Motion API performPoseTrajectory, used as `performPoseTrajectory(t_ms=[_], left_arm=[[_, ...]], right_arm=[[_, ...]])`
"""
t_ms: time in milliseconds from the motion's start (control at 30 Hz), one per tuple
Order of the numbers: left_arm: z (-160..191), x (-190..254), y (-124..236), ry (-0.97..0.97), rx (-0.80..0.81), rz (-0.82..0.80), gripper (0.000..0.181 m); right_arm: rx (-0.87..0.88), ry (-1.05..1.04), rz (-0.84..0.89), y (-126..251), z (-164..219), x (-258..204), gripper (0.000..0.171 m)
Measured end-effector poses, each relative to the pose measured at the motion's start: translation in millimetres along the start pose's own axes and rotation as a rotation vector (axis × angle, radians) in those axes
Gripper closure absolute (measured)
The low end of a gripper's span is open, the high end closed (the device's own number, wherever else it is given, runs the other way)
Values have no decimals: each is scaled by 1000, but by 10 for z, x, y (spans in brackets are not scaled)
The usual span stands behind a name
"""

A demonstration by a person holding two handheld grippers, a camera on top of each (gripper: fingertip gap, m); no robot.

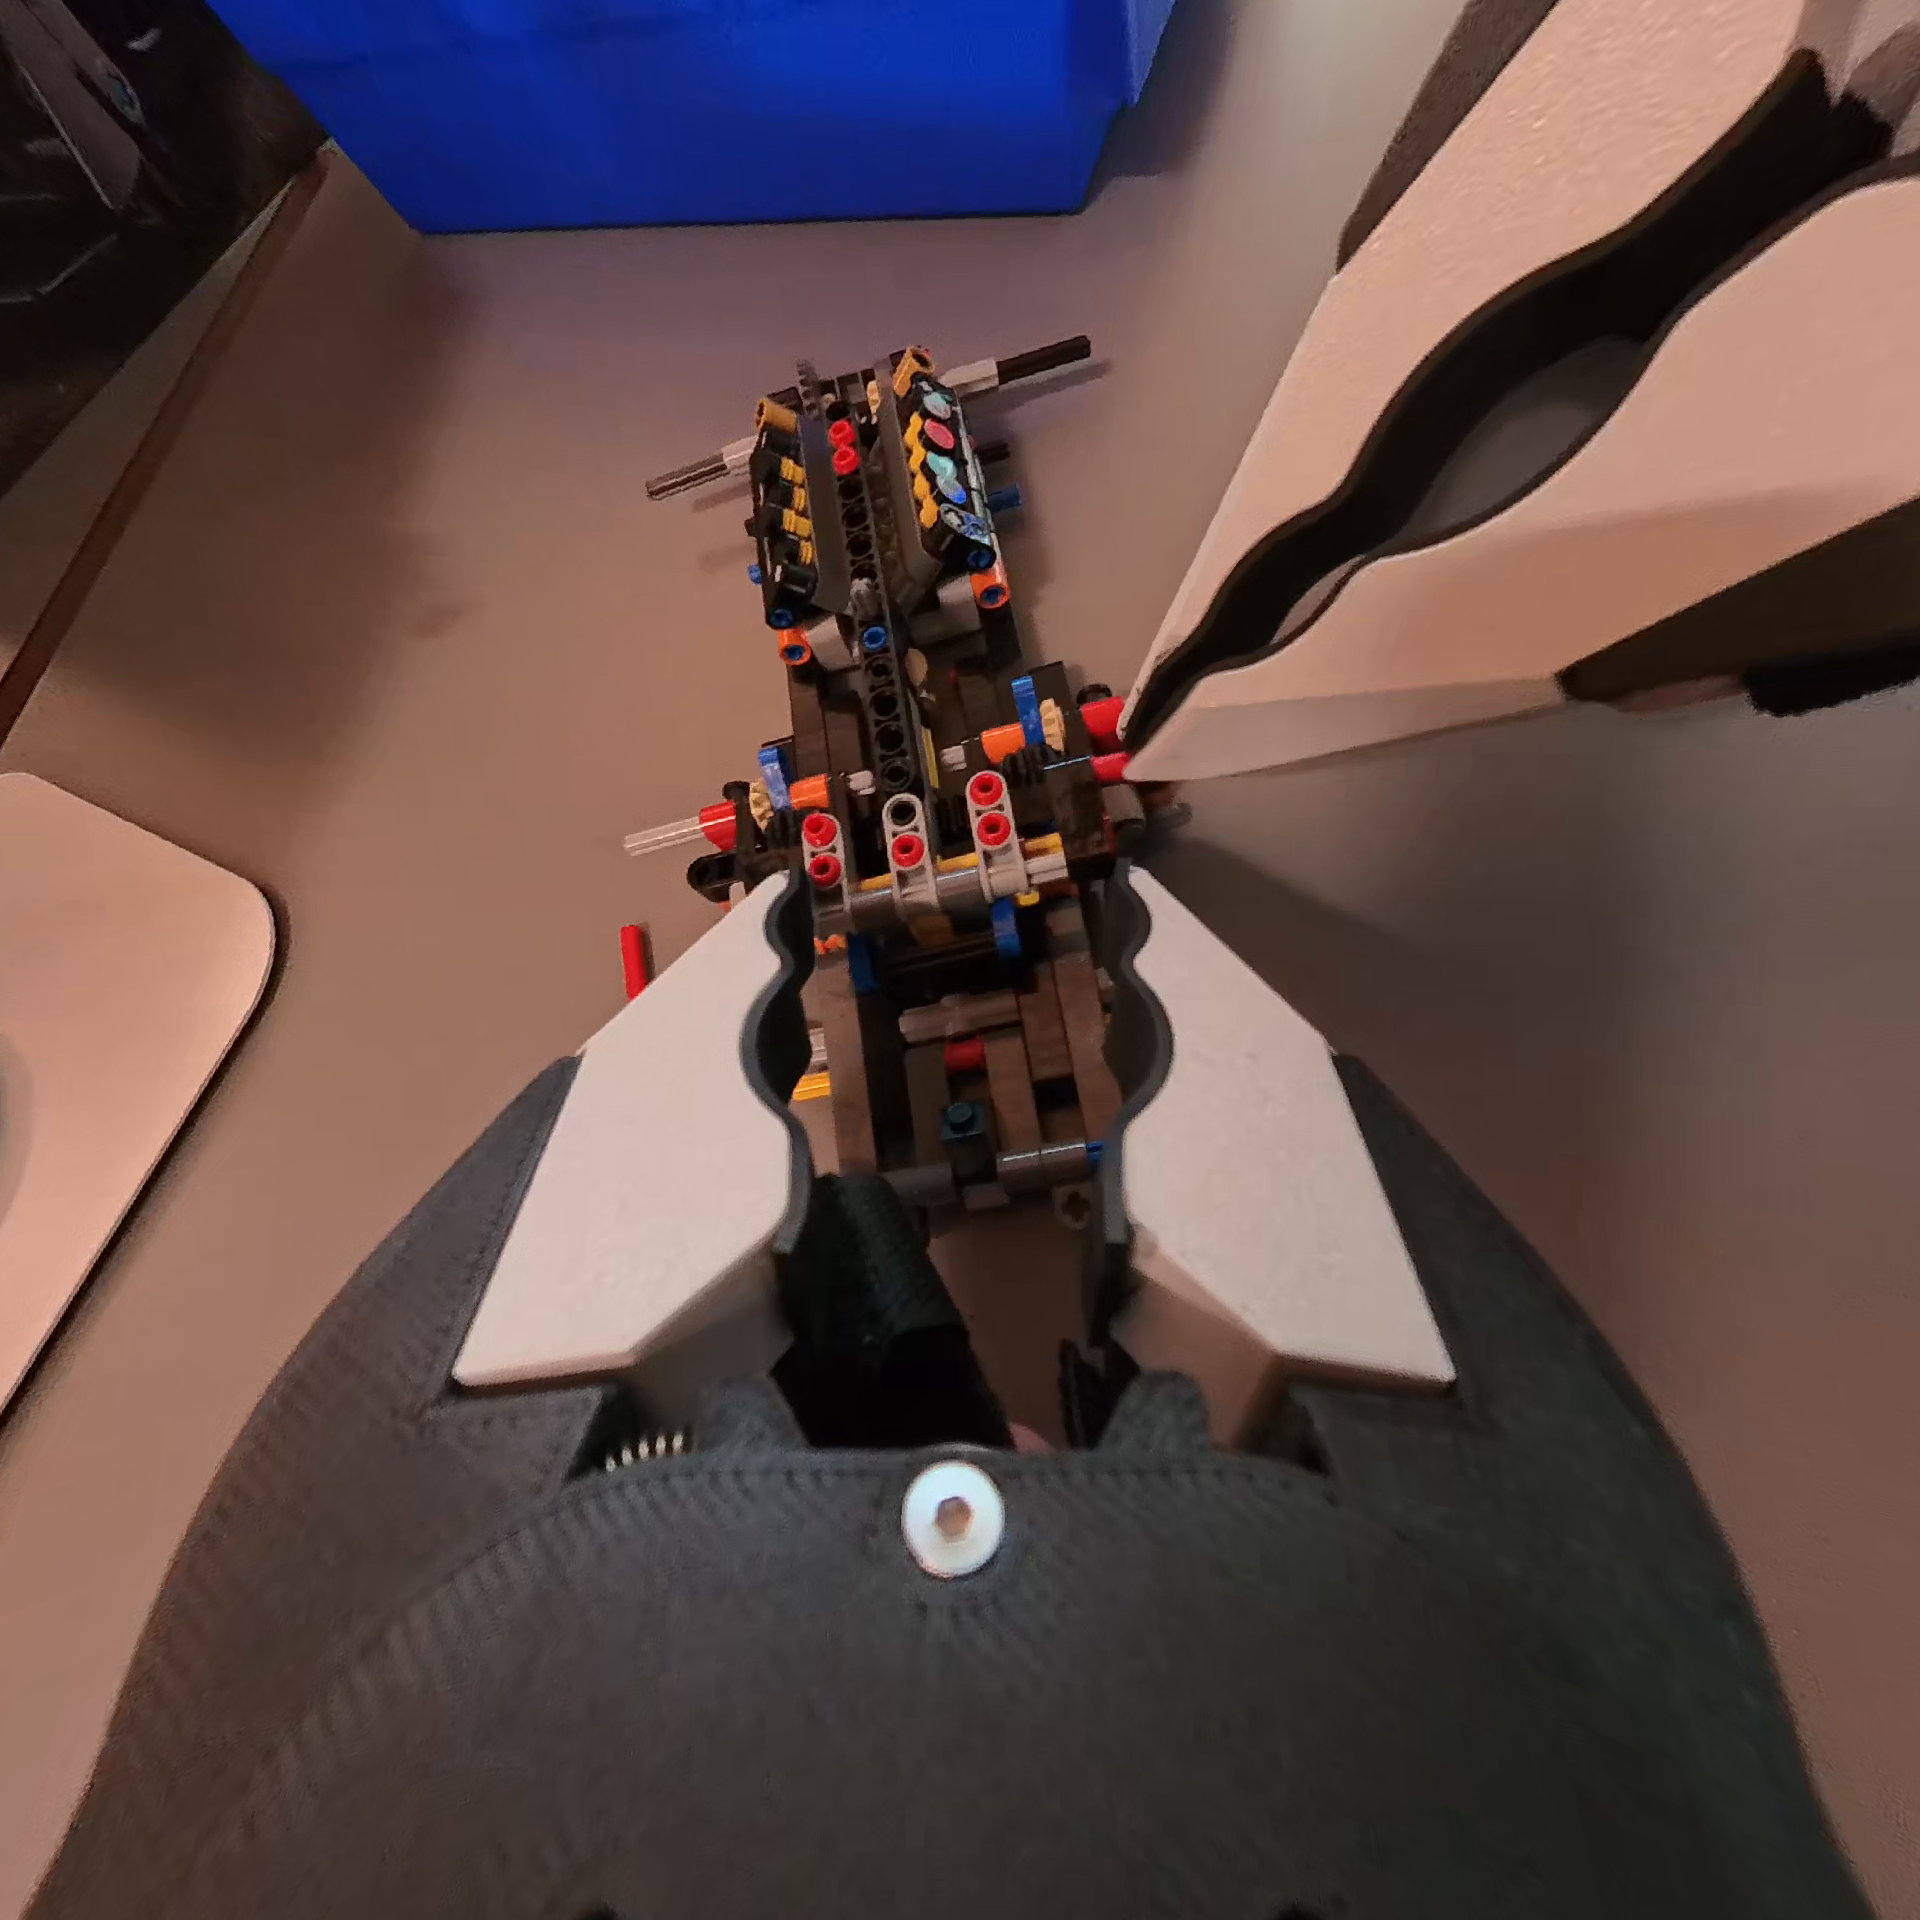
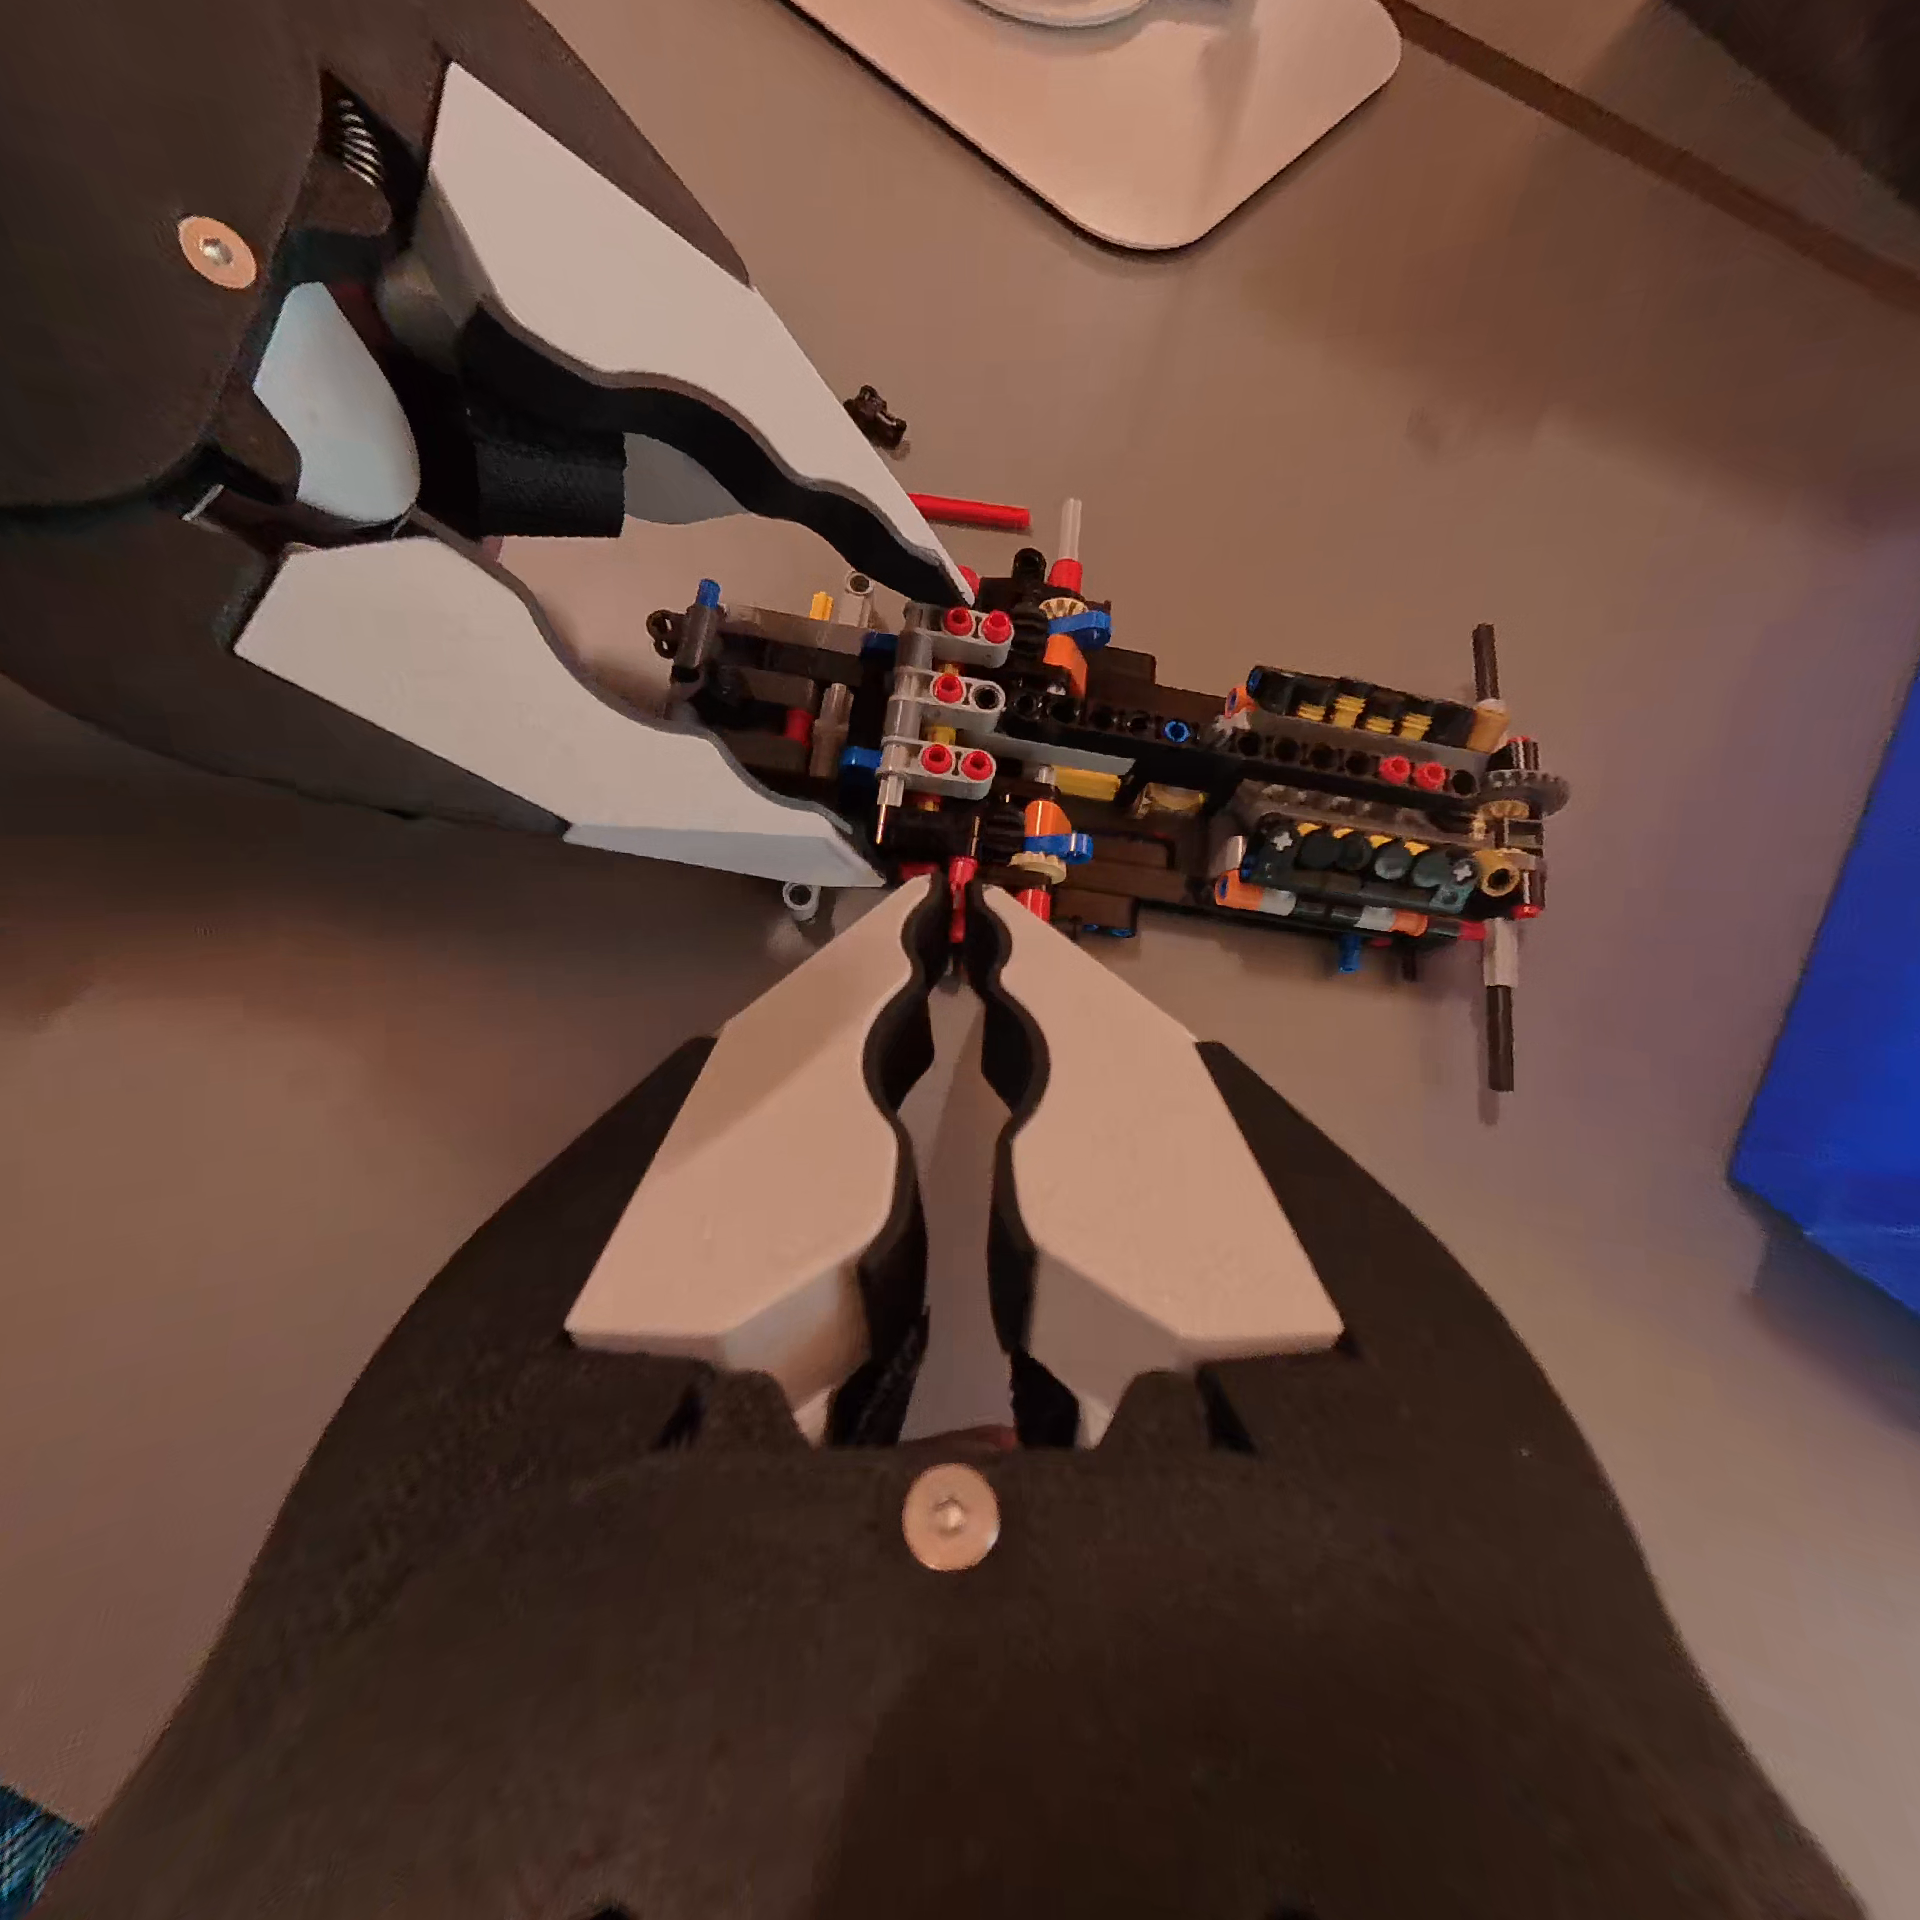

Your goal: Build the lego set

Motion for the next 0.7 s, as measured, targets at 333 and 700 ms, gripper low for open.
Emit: performPoseTrajectory(t_ms=[333, 700], left_arm=[[-68, 31, -33, -33, -6, 47, 127], [-116, 89, -44, -76, -6, 72, 127]], right_arm=[[142, 139, -74, 173, -71, 98, 171], [259, 701, -343, -61, -4, 57, 144]])
Point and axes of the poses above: each gripper's, where its closed fingertips meet, y back along the fingers, z out of its underside, x = y × z across the jaws, the point moved 2 cm from there along y, back along the fingers, and after that the axes turned 13 degrees about z, right-handed, at the moved point
